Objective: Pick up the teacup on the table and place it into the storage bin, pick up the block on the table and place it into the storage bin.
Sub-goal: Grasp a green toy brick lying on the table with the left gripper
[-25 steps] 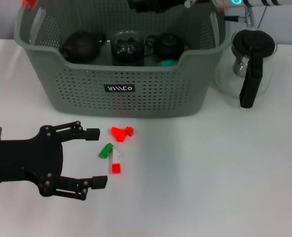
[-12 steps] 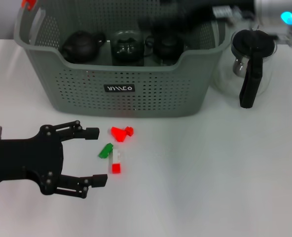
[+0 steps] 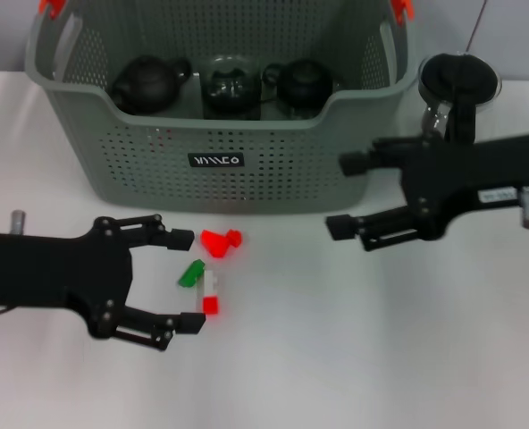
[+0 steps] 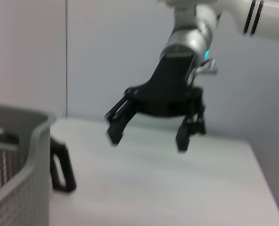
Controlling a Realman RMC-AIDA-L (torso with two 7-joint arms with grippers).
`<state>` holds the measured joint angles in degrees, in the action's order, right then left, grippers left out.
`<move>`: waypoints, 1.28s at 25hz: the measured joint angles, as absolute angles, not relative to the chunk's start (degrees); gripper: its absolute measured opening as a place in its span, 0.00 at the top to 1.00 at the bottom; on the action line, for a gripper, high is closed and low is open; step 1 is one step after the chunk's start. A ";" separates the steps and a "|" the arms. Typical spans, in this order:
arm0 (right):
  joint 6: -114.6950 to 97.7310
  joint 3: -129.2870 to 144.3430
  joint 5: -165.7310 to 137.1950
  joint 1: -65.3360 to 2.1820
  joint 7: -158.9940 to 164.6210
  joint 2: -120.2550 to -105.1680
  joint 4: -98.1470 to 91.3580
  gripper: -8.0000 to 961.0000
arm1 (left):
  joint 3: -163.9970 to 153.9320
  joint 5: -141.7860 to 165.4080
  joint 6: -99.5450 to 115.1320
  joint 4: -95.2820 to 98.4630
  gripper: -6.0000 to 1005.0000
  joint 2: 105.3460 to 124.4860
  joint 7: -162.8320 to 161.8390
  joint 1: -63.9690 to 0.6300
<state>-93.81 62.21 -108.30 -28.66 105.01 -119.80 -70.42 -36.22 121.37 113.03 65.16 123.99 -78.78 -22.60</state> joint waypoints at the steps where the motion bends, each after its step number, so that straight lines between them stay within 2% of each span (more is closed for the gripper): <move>1: -93.85 61.15 -108.25 -28.18 104.83 -119.79 -70.26 0.03 | -36.79 123.12 111.93 65.53 0.06 123.96 -80.02 -23.57; 5: -96.10 56.15 -107.98 -27.46 103.38 -120.01 -68.50 0.03 | -39.05 128.98 108.92 66.24 0.06 123.64 -83.86 -27.63; 13: -97.90 52.96 -107.96 -28.03 102.97 -119.32 -65.93 0.03 | -46.93 139.20 104.02 68.96 0.06 122.32 -83.45 -31.28; 19: -101.59 52.00 -108.44 -28.92 103.74 -117.44 -63.58 0.04 | -55.91 145.40 98.32 69.03 0.06 122.52 -82.43 -32.19; 22: -102.35 48.58 -108.25 -29.38 103.87 -117.03 -61.06 0.04 | -58.55 146.81 96.92 69.41 0.06 122.85 -81.67 -32.76; 32: -102.78 44.40 -108.07 -30.27 103.19 -117.85 -56.94 0.04 | -66.39 149.89 92.02 70.24 0.07 123.11 -80.58 -34.61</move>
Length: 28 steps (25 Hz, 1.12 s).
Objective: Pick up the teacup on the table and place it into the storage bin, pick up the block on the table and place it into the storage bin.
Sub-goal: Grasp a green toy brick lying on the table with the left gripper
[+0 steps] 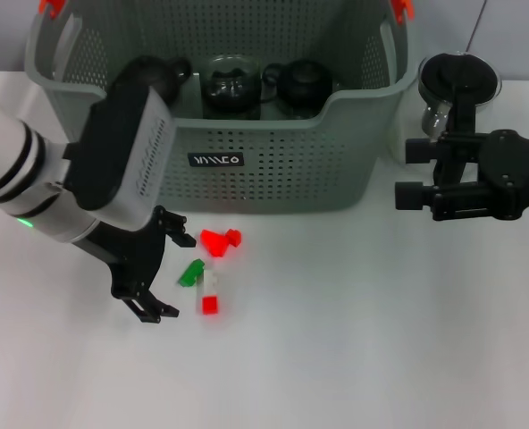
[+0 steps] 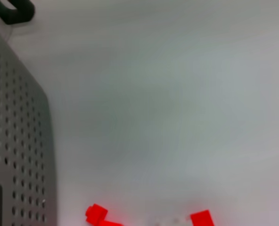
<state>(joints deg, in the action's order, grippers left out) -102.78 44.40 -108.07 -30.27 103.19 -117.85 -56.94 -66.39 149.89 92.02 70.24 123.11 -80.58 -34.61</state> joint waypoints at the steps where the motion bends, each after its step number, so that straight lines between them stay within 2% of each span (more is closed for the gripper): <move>1: -102.77 44.39 -108.06 -30.53 103.31 -117.91 -56.46 0.04 | -67.37 150.41 91.49 70.27 0.07 123.15 -80.48 -34.81; 17: -102.56 43.01 -107.75 -32.37 103.53 -118.86 -53.83 0.04 | -75.82 155.83 85.13 69.79 0.09 123.99 -79.10 -36.02; 20: -102.94 43.32 -108.18 -32.42 103.58 -118.25 -53.00 0.04 | -77.35 155.99 84.34 69.66 0.10 124.03 -79.04 -36.27; 25: -105.26 43.77 -110.84 -32.32 102.95 -115.97 -49.67 0.04 | -77.83 156.01 84.28 68.94 0.11 124.12 -79.11 -36.84; 28: -105.52 43.81 -115.13 -32.41 102.30 -115.76 -49.21 0.04 | -77.98 156.02 84.23 68.33 0.12 124.12 -79.31 -37.24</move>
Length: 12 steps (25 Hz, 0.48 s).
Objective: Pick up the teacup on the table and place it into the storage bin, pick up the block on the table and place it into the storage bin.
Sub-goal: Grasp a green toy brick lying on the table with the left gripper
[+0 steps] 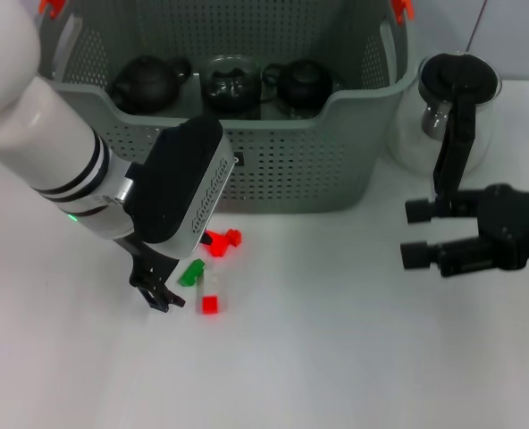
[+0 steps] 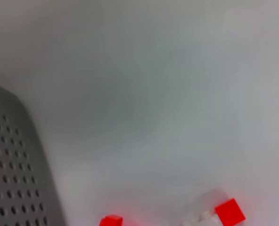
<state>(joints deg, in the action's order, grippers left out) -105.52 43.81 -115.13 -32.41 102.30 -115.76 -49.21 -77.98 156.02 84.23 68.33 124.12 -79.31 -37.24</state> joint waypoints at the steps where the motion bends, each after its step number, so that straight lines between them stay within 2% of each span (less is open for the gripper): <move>1: -105.14 43.83 -116.58 -32.47 101.99 -115.99 -49.20 0.04 | -78.00 156.02 84.19 68.09 0.12 124.14 -79.35 -37.39; 7: -101.18 44.57 -120.38 -33.55 100.87 -117.94 -48.86 0.04 | -79.20 156.45 83.56 67.49 0.13 124.21 -79.74 -37.72; 12: -100.40 45.02 -120.65 -34.96 99.89 -118.41 -46.45 0.04 | -79.86 157.35 82.73 66.35 0.14 124.28 -79.81 -38.31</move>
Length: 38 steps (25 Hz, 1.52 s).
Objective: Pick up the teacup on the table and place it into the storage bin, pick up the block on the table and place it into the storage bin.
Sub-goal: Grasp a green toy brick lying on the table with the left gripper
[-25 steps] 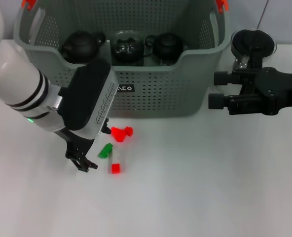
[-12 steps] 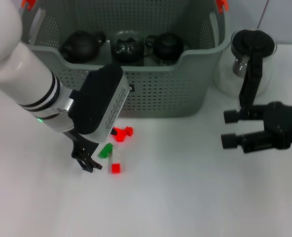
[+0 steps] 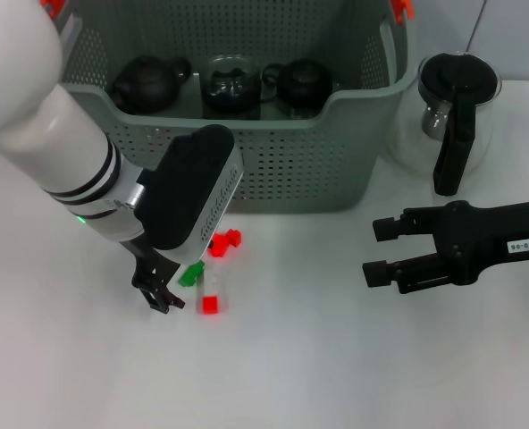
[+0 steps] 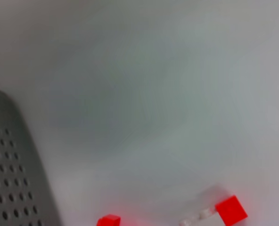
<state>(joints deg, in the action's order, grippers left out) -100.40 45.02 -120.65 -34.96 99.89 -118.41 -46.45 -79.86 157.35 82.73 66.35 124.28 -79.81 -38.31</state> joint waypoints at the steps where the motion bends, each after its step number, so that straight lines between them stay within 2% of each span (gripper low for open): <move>1: -100.10 45.09 -120.66 -35.09 99.88 -118.44 -46.24 0.04 | -79.97 157.35 82.70 66.26 0.15 124.28 -79.80 -38.34; 24: -98.93 46.11 -120.36 -35.71 99.87 -119.48 -45.98 0.04 | -79.86 159.17 79.61 60.82 0.20 123.84 -79.25 -41.74; 38: -97.29 48.62 -120.29 -37.09 100.06 -119.79 -44.58 0.04 | -79.78 159.85 79.55 60.82 0.27 123.89 -79.19 -41.53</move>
